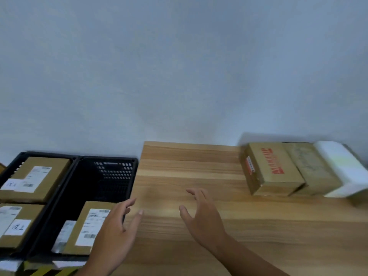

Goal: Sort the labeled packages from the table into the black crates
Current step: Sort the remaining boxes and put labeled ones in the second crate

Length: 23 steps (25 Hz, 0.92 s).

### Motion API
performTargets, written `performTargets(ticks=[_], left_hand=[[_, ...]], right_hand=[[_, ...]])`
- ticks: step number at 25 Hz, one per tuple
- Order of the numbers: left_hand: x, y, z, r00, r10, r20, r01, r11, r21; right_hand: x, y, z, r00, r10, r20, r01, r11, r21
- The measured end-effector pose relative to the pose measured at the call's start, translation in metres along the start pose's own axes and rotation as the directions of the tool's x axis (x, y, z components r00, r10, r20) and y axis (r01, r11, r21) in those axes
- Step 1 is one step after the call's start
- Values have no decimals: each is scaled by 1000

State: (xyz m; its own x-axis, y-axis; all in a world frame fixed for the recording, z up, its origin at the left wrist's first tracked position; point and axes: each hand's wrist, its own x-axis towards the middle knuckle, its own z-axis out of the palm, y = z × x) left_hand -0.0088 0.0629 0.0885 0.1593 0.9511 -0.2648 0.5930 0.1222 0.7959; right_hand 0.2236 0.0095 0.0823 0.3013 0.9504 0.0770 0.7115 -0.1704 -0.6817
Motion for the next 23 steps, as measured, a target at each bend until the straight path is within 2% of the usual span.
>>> performTargets(ticks=[5,12,18,23], left_hand=[[-41,24,41,996,71,-47,-75,992,-98],[-106,65,151,997,71,10,-69,990,-121],[-95,150,253,988,150,-28,-152,981,-121],[-75,231,339,986,148,-78,-155,983,-99]], right_hand=[[-45,32,-54,993,90,-75,-84,994,72],[-100,105,-149,978,182,-101,-170,978,122],[-75,190,-231,980,160,-116,-139,976,168],[-36,257,-294,987,142,-74,-128,976,177]])
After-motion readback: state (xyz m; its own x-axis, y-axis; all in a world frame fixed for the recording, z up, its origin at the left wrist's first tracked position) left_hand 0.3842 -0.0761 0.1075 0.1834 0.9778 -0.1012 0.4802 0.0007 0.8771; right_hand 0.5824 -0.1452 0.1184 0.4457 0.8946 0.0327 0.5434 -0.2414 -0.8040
